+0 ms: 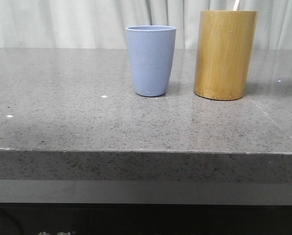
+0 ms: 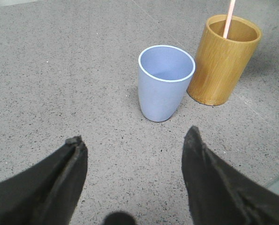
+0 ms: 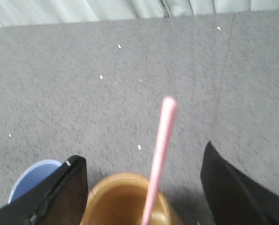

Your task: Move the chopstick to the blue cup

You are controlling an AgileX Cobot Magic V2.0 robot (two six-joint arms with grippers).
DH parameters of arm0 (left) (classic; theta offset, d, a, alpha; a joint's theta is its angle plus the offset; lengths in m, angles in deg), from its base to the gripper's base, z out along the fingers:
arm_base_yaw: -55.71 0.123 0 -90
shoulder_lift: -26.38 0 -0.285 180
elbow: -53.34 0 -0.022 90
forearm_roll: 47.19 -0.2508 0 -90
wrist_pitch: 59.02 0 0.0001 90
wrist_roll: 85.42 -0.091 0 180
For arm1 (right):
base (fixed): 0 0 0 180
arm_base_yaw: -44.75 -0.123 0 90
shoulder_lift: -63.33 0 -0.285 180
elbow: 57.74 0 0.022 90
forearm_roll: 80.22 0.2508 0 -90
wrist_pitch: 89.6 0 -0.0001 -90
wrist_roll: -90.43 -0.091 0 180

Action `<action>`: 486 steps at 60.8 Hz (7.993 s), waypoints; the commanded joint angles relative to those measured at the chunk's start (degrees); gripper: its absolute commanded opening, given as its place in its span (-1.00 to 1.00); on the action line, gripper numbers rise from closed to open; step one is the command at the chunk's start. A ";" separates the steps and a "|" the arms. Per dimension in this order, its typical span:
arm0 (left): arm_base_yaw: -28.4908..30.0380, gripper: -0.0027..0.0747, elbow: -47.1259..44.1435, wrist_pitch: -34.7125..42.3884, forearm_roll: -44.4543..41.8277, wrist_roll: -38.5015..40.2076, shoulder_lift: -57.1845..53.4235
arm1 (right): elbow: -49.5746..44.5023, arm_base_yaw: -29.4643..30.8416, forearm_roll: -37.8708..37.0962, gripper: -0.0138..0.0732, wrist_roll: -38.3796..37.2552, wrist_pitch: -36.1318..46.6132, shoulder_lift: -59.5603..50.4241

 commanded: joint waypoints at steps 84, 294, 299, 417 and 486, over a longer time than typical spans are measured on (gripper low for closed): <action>0.05 0.21 1.66 4.24 0.70 0.58 -0.86 | 13.42 -0.47 8.50 -0.84 8.45 0.12 4.57; 0.05 0.21 1.66 5.02 0.26 0.58 4.50 | -26.04 -17.96 -30.23 0.36 -11.87 5.79 -40.90; 0.05 0.21 1.66 5.02 0.26 0.58 4.50 | -28.52 -17.96 -30.23 0.36 -11.87 7.57 -42.44; 31.54 -0.98 -44.43 21.41 2.66 0.37 -46.11 | -29.74 -17.96 -30.23 -0.84 -11.81 8.54 -43.39; 31.92 -0.98 -52.69 29.31 -1.66 0.93 -54.90 | -29.74 -17.96 -30.23 -0.84 -11.81 8.33 -43.26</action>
